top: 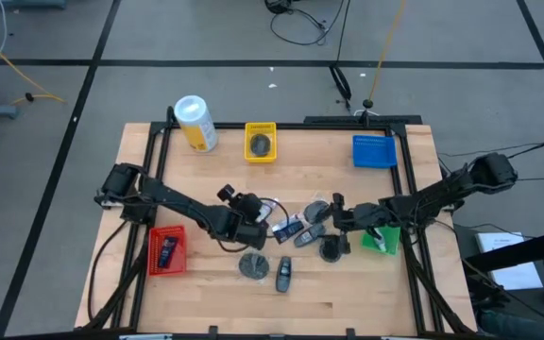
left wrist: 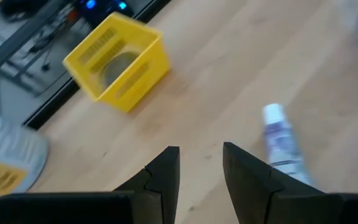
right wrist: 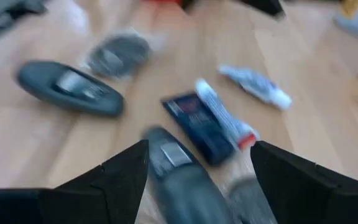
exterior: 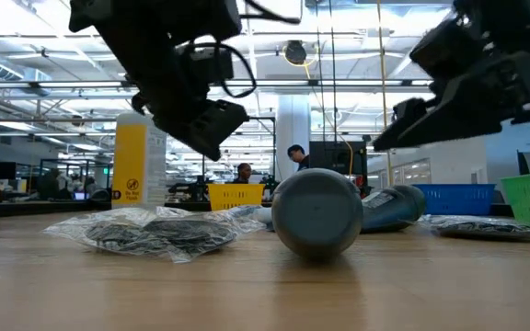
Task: Pick & Place Travel size toiletries
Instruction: Put the deodorant into the blue bin
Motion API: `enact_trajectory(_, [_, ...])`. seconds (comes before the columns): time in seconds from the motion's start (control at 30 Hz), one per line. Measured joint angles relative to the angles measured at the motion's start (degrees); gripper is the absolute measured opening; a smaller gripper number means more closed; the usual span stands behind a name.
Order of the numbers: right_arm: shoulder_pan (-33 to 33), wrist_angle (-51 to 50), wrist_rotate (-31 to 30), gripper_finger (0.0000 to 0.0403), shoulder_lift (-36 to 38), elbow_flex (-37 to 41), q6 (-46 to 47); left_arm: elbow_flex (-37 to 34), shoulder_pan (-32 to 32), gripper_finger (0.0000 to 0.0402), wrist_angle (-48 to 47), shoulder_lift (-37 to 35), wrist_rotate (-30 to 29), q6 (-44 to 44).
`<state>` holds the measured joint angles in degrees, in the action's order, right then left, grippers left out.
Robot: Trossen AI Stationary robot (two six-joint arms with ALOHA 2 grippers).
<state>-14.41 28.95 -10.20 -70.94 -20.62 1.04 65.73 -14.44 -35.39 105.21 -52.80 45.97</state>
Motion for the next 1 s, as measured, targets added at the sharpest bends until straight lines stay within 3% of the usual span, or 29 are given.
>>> enact_trajectory(0.2, [-1.08,-0.50,-0.35,0.0270,-0.90,0.00,-0.37,0.00,1.08,0.0122,-4.76,0.00,-0.03,5.78])
enact_trajectory(0.6, [-1.08,6.80,-0.07,0.0270,-12.84,0.00,-2.29,0.00,1.17,0.0122,-4.64,0.00,0.28,5.80])
enact_trajectory(1.0, [-1.06,7.70,1.36,0.0270,-15.10,0.00,-1.90,0.00,-0.08,0.0122,-4.31,0.00,0.24,5.67])
